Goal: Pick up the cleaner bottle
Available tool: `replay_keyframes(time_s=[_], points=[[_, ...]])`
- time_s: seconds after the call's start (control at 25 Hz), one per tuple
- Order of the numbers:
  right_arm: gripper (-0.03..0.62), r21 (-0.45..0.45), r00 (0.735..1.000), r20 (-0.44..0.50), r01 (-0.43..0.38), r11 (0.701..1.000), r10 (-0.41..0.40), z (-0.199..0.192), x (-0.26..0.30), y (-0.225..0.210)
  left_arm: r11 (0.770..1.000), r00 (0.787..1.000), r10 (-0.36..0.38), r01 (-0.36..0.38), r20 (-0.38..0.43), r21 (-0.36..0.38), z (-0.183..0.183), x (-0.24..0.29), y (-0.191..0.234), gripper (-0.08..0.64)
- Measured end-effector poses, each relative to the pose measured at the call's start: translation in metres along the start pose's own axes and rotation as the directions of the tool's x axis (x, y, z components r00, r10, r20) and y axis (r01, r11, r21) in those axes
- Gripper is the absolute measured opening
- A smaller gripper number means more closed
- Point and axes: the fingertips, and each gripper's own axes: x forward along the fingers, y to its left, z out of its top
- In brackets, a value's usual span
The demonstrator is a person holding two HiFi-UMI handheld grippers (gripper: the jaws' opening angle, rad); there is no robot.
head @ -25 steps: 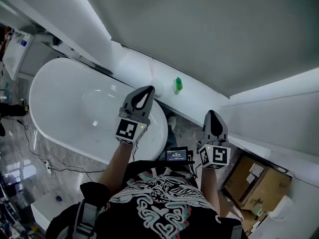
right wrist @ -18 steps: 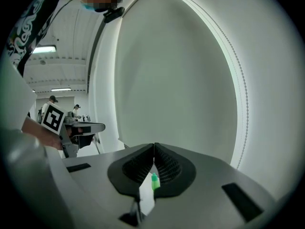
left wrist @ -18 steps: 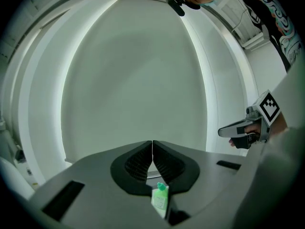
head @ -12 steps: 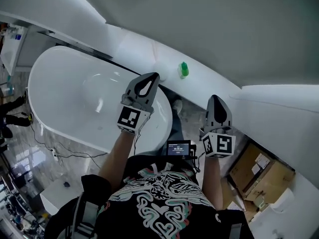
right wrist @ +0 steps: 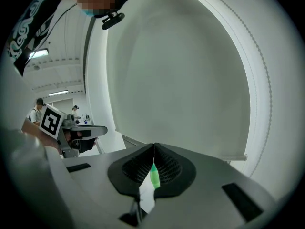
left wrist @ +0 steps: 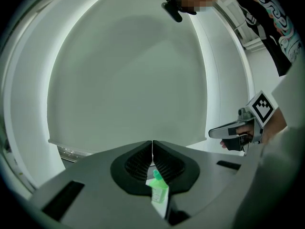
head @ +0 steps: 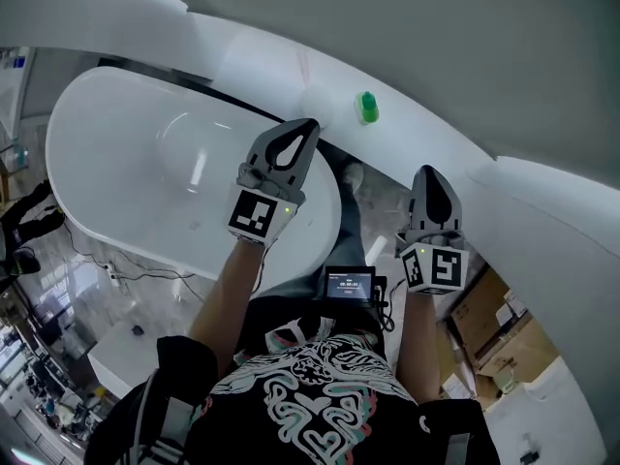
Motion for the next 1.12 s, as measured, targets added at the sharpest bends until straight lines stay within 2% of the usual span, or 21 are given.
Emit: replay_keyframes(time_s=[0.32, 0.52, 0.92, 1.12], points=[[0.028, -0.030, 0.998, -0.057, -0.016, 0.999, 0.014, -0.034, 0.041, -0.004, 1.000, 1.000, 0.003, -0.004, -0.026, -0.024, -0.036, 0.022, 0.022, 0.018], [0.028, -0.037, 0.997, -0.066, -0.027, 0.999, 0.025, -0.049, 0.049, -0.012, 1.000, 1.000, 0.005, -0.005, -0.026, -0.016, -0.048, 0.033, 0.021, 0.018], [0.028, -0.045, 0.991, -0.130, -0.009, 0.999, 0.003, -0.095, 0.077, -0.034, 0.999, 0.998, -0.040, 0.039, -0.049, -0.008, -0.089, 0.060, 0.026, 0.018], [0.028, -0.052, 0.991, -0.133, -0.031, 0.998, 0.024, -0.111, 0.085, -0.038, 0.998, 0.996, -0.065, 0.065, -0.055, -0.001, -0.109, 0.072, 0.026, 0.018]])
